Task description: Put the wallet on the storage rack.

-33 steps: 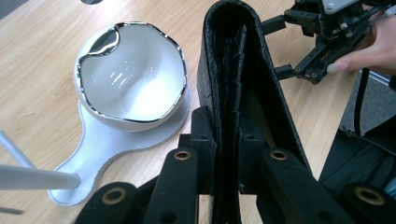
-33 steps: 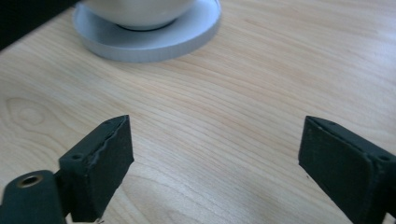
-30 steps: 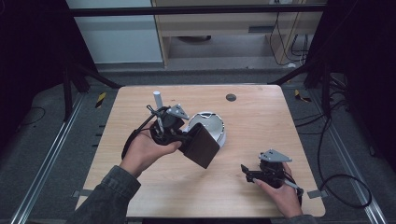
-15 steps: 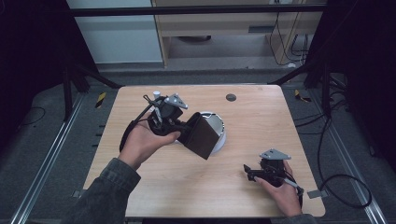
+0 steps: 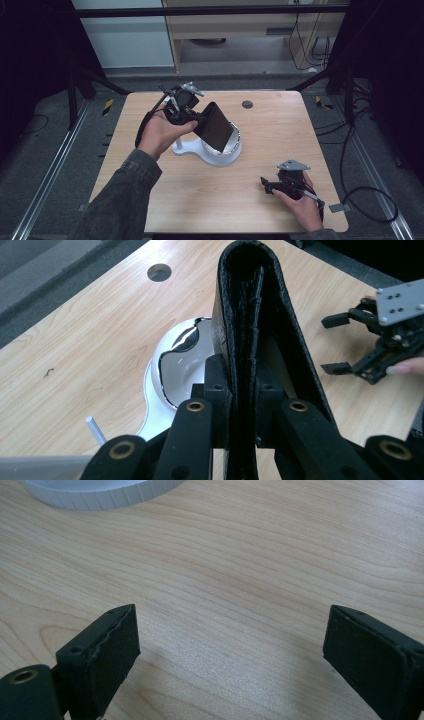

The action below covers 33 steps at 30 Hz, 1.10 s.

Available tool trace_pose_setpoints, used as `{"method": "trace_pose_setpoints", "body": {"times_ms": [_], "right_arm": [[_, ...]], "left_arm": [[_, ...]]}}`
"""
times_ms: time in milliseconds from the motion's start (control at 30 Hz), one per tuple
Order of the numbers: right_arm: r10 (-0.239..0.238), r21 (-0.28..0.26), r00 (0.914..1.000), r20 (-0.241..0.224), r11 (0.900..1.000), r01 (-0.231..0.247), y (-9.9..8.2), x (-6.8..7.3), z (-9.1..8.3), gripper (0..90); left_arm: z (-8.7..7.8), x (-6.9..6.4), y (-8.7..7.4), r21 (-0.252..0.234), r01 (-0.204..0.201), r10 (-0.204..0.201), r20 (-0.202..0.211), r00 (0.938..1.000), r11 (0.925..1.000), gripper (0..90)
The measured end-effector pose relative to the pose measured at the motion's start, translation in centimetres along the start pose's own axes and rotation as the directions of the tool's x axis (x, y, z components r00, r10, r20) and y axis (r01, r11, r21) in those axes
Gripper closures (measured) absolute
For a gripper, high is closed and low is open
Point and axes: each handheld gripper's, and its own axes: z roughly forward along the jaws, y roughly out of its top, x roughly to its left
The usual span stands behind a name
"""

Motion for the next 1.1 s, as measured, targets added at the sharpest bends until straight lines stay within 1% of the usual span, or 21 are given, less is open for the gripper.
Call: {"method": "trace_pose_setpoints", "body": {"times_ms": [133, 167, 200, 233, 267, 367, 400, 467, 500, 533, 567, 667, 767, 800, 833, 867, 933, 967, 1000, 1033, 1100], "right_arm": [[0.001, 0.007, 1.0, 0.004, 1.0, -0.001, -0.1, -0.1, 0.0, 8.1], [0.003, 0.009, 1.0, 0.005, 1.0, -0.003, -0.1, -0.2, 0.0, 8.1], [0.003, 0.009, 1.0, 0.005, 1.0, -0.003, -0.1, -0.2, 0.0, 8.1], [0.004, 0.009, 1.0, 0.003, 1.0, -0.004, -0.1, -0.2, 0.0, 8.1], [0.007, 0.012, 1.0, 0.003, 0.9999, -0.007, -0.1, -0.2, 0.0, 8.1], [0.004, 0.015, 1.0, 0.002, 0.9999, -0.004, -0.2, -0.3, 0.1, 8.1], [-0.005, 0.015, 1.0, 0.0, 0.9999, 0.005, -0.2, -0.3, 0.1, 8.2], [-0.007, 0.017, 1.0, -0.001, 0.9998, 0.007, -0.2, -0.2, 0.1, 8.2], [-0.006, 0.017, 1.0, -0.002, 0.9998, 0.006, -0.2, -0.2, 0.1, 8.2], [-0.007, 0.015, 1.0, -0.003, 0.9999, 0.007, -0.2, -0.2, 0.2, 8.2], [-0.007, 0.015, 1.0, -0.003, 0.9999, 0.007, -0.2, -0.2, 0.2, 8.2], [-0.005, 0.016, 1.0, -0.003, 0.9999, 0.005, -0.2, -0.2, 0.1, 8.2], [-0.004, 0.014, 1.0, -0.006, 0.9999, 0.004, -0.2, -0.2, 0.1, 8.3], [-0.002, 0.016, 1.0, -0.007, 0.9999, 0.002, -0.2, -0.1, 0.1, 8.3], [-0.006, 0.014, 0.9999, -0.008, 0.9999, 0.006, -0.2, -0.1, 0.1, 8.3], [-0.009, 0.014, 0.9999, -0.01, 0.9999, 0.009, -0.2, -0.1, 0.1, 8.3], [-0.008, 0.015, 0.9999, -0.012, 0.9998, 0.008, -0.2, -0.1, 0.0, 8.3], [-0.007, 0.015, 0.9999, -0.012, 0.9999, 0.007, -0.2, -0.1, 0.0, 8.3], [-0.008, 0.015, 0.9999, -0.012, 0.9999, 0.008, -0.2, -0.1, 0.1, 8.4], [-0.004, 0.019, 0.9999, -0.015, 0.9998, 0.004, -0.2, -0.1, 0.1, 8.5], [-0.008, 0.023, 0.9999, -0.014, 0.9997, 0.008, -0.2, -0.1, 0.1, 8.6]], "left_arm": [[1.3, 0.2, 0.1, 0.023, 0.0, 0.0, -0.005, 1.0, 0.9997, 81.1], [1.9, 0.2, 0.1, 0.028, 0.001, -0.001, -0.003, 1.0, 0.9996, 81.1], [1.9, 0.2, 0.1, 0.028, 0.001, -0.001, -0.003, 1.0, 0.9996, 81.1], [2.2, 0.3, 0.1, 0.031, 0.003, -0.002, -0.002, 1.0, 0.9995, 81.1], [2.7, 0.4, 0.1, 0.037, 0.007, -0.007, 0.009, 0.9999, 0.9993, 81.1], [3.9, 0.6, 0.2, 0.052, 0.016, -0.017, 0.021, 0.9996, 0.9985, 81.1], [4.2, 0.7, 0.3, 0.056, 0.016, -0.017, 0.018, 0.9997, 0.9983, 81.0], [4.9, 0.8, 0.3, 0.064, 0.015, -0.016, 0.017, 0.9997, 0.9978, 81.0], [5.5, 0.9, 0.2, 0.07, 0.021, -0.023, 0.029, 0.9993, 0.9973, 81.0], [5.9, 1.0, 0.2, 0.064, 0.03, -0.032, 0.035, 0.9989, 0.9975, 81.0], [6.0, 1.2, 0.3, 0.055, 0.042, -0.044, 0.045, 0.998, 0.9976, 81.0], [6.0, 1.5, 0.4, 0.052, 0.049, -0.052, 0.049, 0.9975, 0.9974, 80.9], [6.1, 2.0, 0.3, 0.064, 0.047, -0.049, 0.033, 0.9983, 0.9969, 80.4], [6.3, 2.1, 0.2, 0.076, 0.051, -0.053, 0.03, 0.9981, 0.9958, 80.2], [6.4, 2.1, 0.1, 0.077, 0.049, -0.051, 0.019, 0.9985, 0.9958, 79.7], [6.5, 2.1, 0.0, 0.069, 0.052, -0.052, 0.007, 0.9986, 0.9963, 79.1], [6.6, 2.1, 0.0, 0.045, 0.062, -0.062, 0.01, 0.998, 0.9971, 75.1], [6.5, 2.1, 0.0, 0.036, 0.068, -0.068, 0.005, 0.9977, 0.9971, 71.3], [6.4, 2.0, 0.0, 0.026, 0.057, -0.057, -0.015, 0.9983, 0.998, 68.1], [6.3, 2.0, 0.0, 0.021, 0.056, -0.056, -0.024, 0.9982, 0.9982, 64.3], [5.9, 1.9, 0.0, 0.0, 0.055, -0.055, -0.038, 0.9978, 0.9985, 61.0]]}}
